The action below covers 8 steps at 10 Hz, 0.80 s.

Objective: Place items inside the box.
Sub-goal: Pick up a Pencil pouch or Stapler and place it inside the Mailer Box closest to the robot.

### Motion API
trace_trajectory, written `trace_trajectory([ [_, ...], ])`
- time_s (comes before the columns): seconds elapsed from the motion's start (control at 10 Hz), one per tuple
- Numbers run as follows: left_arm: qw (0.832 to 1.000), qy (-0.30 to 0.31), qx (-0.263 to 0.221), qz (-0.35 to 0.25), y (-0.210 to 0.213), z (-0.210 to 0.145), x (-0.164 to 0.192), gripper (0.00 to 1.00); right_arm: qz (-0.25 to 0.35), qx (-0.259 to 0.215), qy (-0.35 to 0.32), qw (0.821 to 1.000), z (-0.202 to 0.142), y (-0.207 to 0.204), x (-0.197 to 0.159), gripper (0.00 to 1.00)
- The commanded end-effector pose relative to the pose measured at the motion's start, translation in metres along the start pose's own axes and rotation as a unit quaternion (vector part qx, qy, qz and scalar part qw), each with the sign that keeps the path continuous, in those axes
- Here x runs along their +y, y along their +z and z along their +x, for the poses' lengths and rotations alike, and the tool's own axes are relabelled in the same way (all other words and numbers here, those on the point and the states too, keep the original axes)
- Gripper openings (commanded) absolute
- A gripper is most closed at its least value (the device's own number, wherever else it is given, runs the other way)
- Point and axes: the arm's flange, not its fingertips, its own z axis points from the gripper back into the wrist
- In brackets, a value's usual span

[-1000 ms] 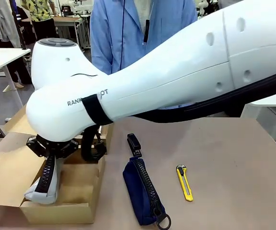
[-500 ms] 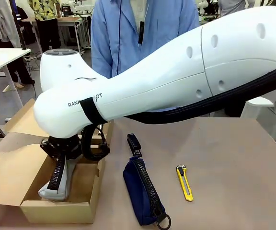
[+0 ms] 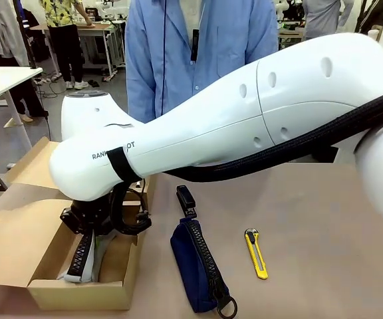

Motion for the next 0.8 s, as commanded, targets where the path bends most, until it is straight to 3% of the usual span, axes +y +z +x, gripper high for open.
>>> trace_trajectory([
  [0.0,1.0,-0.009,-0.004,-0.008,-0.001,0.001,-0.002,1.0,0.0,0.004,-0.012,1.0,0.001,0.008,0.006,0.05],
  [0.1,1.0,-0.009,-0.004,-0.008,-0.001,0.001,-0.002,1.0,0.003,0.006,-0.01,1.0,-0.001,0.011,0.005,0.05],
  [0.2,1.0,-0.009,-0.004,-0.008,-0.001,0.001,-0.002,1.0,0.009,0.016,-0.007,1.0,-0.001,0.011,0.004,0.45],
  [0.3,1.0,-0.009,-0.004,-0.008,-0.001,0.001,-0.002,1.0,0.015,0.019,-0.002,1.0,-0.002,0.01,0.006,0.65],
  [0.4,1.0,-0.009,-0.004,-0.008,-0.001,0.001,-0.002,1.0,0.018,0.018,0.001,1.0,-0.003,0.012,0.006,1.0],
  [0.6,1.0,-0.009,-0.004,-0.008,-0.001,0.001,-0.002,1.0,0.027,0.019,0.005,0.999,-0.006,0.021,0.003,1.0],
  [0.7,1.0,-0.009,-0.004,-0.008,-0.001,0.001,-0.002,1.0,0.034,0.024,0.007,0.999,-0.008,0.025,0.0,0.88],
])
